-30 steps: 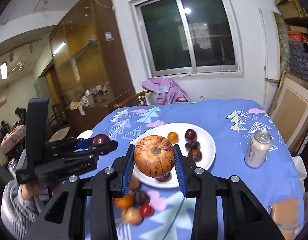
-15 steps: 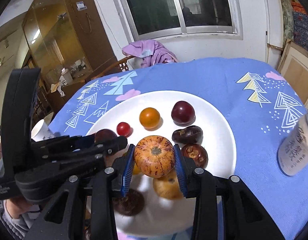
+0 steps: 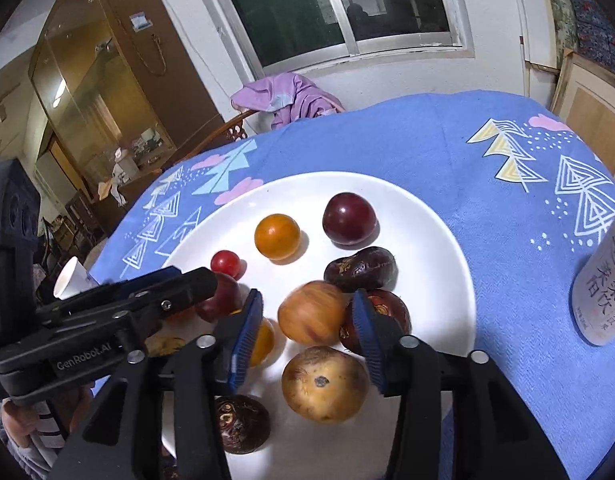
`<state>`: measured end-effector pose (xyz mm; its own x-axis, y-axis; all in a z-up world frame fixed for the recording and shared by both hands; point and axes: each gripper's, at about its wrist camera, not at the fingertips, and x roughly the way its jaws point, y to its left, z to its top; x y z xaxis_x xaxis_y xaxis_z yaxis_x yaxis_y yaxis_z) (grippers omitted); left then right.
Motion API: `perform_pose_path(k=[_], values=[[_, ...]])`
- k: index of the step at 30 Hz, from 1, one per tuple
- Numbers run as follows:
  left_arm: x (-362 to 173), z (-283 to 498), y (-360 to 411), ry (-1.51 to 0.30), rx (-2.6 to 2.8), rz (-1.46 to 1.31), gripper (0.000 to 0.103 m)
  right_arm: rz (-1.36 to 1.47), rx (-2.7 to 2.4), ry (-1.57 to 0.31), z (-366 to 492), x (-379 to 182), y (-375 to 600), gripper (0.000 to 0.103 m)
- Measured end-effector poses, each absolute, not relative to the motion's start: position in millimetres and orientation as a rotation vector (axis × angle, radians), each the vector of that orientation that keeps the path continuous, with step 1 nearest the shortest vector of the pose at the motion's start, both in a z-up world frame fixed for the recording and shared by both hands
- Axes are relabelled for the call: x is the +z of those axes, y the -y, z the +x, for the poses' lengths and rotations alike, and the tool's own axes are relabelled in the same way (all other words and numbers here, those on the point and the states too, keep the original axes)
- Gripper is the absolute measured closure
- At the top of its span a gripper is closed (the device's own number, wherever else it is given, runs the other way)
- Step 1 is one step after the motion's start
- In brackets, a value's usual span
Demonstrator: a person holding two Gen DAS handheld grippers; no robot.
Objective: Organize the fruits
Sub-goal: 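Move both open tools back toward the loose fruit pile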
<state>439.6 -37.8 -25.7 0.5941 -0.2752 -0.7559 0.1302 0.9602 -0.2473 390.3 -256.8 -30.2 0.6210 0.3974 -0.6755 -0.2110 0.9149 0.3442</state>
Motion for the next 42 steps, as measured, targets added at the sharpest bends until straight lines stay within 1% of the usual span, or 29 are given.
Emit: perform_pose_path(k=[3, 4, 5, 6, 7, 9, 10, 11, 12, 13, 14, 18, 23, 26, 31, 34, 42], values=[[-16, 426, 36, -0.885, -0.230, -0.169, 0.035, 0.244, 0.358, -0.805, 376, -17, 260, 0.046], [-11, 419, 36, -0.871, -0.205, -0.153, 0.025, 0.248, 0.365, -0.793, 370, -12, 262, 0.046], [-6, 411, 34, -0.852, -0.187, -0.139, 0.020, 0.252, 0.369, -0.781, 362, -7, 264, 0.044], [0, 403, 33, -0.831, -0.178, -0.126, 0.019, 0.254, 0.370, -0.765, 353, 0, 266, 0.039], [6, 393, 31, -0.814, -0.176, -0.111, 0.018, 0.254, 0.370, -0.751, 343, 6, 267, 0.037], [15, 373, 25, -0.789, -0.167, -0.094, 0.013, 0.256, 0.376, -0.724, 322, 18, 270, 0.028], [20, 360, 20, -0.770, -0.152, -0.086, 0.010, 0.263, 0.382, -0.710, 311, 22, 272, 0.025], [23, 349, 16, -0.752, -0.136, -0.080, 0.007, 0.274, 0.384, -0.695, 297, 26, 273, 0.019], [24, 336, 12, -0.735, -0.119, -0.077, 0.006, 0.282, 0.383, -0.685, 286, 28, 274, 0.012], [25, 322, 7, -0.720, -0.102, -0.076, 0.004, 0.287, 0.383, -0.677, 275, 28, 274, 0.009], [23, 309, 2, -0.710, -0.093, -0.075, 0.004, 0.288, 0.383, -0.671, 263, 27, 274, 0.007], [2, 259, -12, -0.691, -0.053, -0.046, 0.004, 0.222, 0.354, -0.659, 221, 12, 267, 0.004], [-41, 220, -25, -0.710, -0.033, -0.008, 0.004, 0.089, 0.337, -0.676, 185, -13, 252, 0.003], [-55, 219, -26, -0.795, -0.119, -0.031, 0.004, 0.010, 0.349, -0.695, 174, -23, 240, 0.003], [-57, 216, -14, -0.764, -0.083, 0.070, 0.004, -0.144, 0.338, -0.660, 163, -27, 220, 0.003], [-61, 220, -14, -0.791, -0.085, 0.068, 0.004, -0.154, 0.383, -0.700, 164, -31, 217, 0.003], [-68, 243, -26, -0.850, -0.046, 0.018, 0.004, -0.140, 0.393, -0.729, 165, -34, 215, 0.003]])
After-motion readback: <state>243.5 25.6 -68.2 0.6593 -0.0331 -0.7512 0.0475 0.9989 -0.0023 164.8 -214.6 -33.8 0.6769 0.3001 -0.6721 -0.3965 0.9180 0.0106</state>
